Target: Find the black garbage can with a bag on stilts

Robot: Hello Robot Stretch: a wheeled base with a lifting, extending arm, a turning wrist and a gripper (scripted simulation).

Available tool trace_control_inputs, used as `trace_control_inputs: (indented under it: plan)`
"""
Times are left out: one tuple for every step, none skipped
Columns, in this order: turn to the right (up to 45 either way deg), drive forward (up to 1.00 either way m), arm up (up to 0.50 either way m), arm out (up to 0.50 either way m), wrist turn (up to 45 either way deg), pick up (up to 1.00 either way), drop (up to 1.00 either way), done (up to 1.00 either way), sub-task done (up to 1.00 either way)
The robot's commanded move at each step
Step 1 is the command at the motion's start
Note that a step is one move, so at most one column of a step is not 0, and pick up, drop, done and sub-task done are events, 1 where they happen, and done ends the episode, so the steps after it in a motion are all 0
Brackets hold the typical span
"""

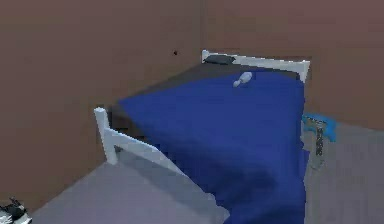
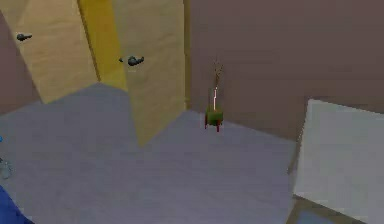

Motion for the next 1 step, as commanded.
trace_control_inputs:
  plan:
    - [45.0,0.0,0.0,0.0,0.0,0.0,0.0,0.0,0.0]
